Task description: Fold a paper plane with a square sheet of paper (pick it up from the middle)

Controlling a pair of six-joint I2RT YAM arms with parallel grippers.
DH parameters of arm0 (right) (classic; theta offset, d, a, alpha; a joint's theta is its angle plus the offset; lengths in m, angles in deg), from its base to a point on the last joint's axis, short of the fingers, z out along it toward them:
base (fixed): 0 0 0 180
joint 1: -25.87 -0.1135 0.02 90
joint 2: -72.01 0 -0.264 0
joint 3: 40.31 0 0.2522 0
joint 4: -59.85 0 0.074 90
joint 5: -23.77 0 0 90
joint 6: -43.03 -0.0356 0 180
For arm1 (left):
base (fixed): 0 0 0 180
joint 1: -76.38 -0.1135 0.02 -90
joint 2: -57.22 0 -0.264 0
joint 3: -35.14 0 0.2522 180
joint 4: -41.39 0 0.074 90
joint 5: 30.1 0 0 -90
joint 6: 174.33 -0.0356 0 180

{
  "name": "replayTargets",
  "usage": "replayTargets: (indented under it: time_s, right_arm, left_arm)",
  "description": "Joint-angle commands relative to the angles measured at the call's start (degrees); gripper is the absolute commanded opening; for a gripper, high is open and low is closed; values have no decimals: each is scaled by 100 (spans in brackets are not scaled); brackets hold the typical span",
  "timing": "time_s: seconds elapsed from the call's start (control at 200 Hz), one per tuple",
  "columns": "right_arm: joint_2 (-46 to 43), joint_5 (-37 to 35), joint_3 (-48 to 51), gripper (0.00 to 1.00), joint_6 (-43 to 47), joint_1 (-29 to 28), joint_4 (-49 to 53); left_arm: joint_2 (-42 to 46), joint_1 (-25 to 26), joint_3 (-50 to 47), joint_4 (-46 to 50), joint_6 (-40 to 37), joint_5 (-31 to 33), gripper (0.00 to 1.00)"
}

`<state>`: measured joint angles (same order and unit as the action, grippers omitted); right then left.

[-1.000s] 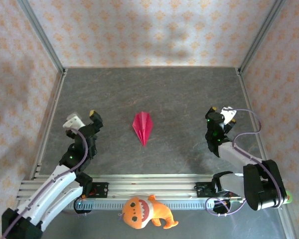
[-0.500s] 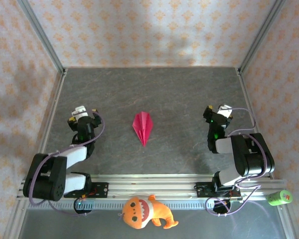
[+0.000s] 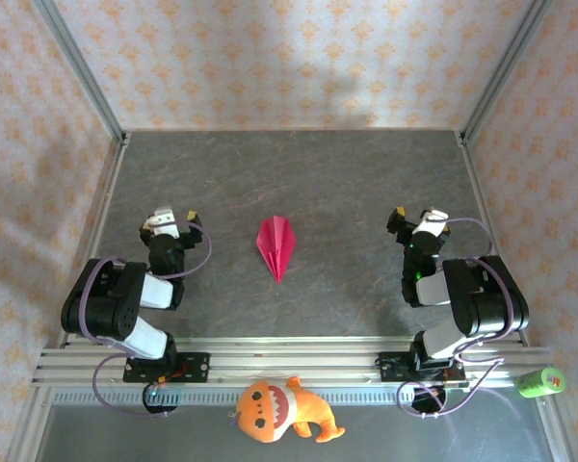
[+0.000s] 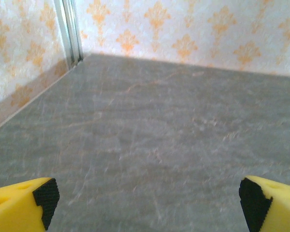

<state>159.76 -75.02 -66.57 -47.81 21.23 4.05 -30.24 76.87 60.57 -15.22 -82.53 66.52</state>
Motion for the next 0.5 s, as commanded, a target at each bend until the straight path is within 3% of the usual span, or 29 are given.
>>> replayTargets:
  time_s: [0.0,0.045,0.495]
  right_arm:
    - [-13,-276,-17,100,-69,46,-299]
    - [-29,-280,-17,100,-73,51,-287]
    - [-29,-280,-23,100,-74,47,-296]
  left_arm:
    - [-12,24,75,-340,-85,-17,99]
    - [100,27,182,38,-58,-20,99]
    - [58,119,195,-21,-146,71,99]
